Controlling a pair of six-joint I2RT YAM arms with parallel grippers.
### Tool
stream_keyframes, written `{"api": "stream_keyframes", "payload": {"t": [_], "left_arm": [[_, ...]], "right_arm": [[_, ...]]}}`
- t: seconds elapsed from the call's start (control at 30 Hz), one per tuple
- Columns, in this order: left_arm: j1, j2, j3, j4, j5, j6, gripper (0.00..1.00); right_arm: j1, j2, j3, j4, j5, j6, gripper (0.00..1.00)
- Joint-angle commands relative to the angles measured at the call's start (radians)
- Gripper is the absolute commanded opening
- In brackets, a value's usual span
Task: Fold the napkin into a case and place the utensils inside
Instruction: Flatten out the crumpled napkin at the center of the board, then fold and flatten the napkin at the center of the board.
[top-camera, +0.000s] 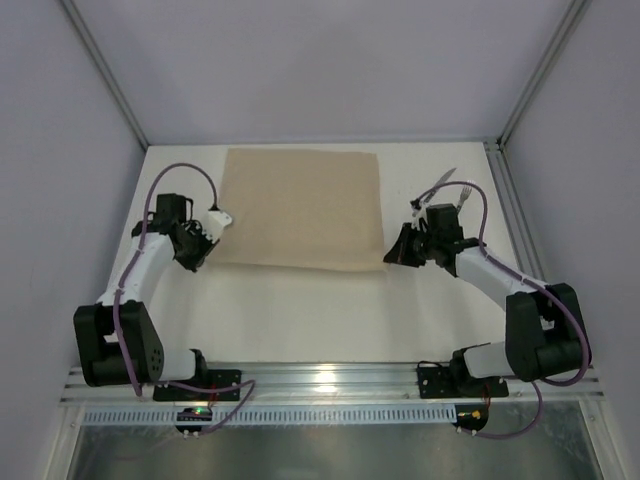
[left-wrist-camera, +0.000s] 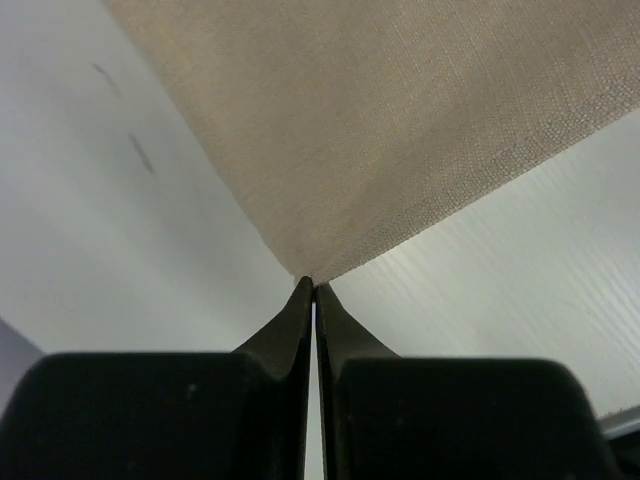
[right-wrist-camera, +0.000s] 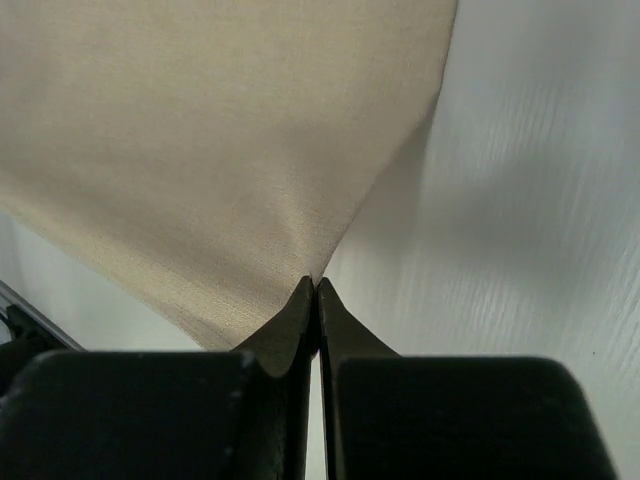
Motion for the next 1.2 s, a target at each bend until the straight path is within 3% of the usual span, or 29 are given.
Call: {"api": "stream_keyframes", "payload": {"t": [0.0, 0.27, 0.47, 0.63, 0.87, 1.17], "left_arm": [[-0.002, -0.005, -0.100, 0.031, -0.095, 0.116, 0.00], [-0.025, 0.001, -0.217, -0.059, -0.107, 0.155, 0.00], [-0.025, -0.065, -0.277, -0.113, -0.096, 0.164, 0.00], [-0.025, -0.113, -0.285, -0.115, -0.070, 0.127, 0.00], [-0.025, -0.151, -0.121, -0.120, -0.036, -0.029, 0.00], [-0.034, 0.077, 0.172, 0.117, -0.128, -0.230, 0.00]], "right_arm": [[0.019, -0.045, -0.096, 0.021, 0.106, -0.001, 0.04], [0.085, -0.078, -0.223, -0.008, 0.146, 0.108, 0.04], [0.132, -0.205, -0.291, -0.067, 0.189, 0.165, 0.04], [0.138, -0.239, -0.265, -0.142, 0.180, 0.152, 0.04], [0.139, -0.312, -0.124, -0.233, 0.174, 0.122, 0.04], [0.020, 0.011, 0.162, -0.045, 0.122, 0.085, 0.04]]}}
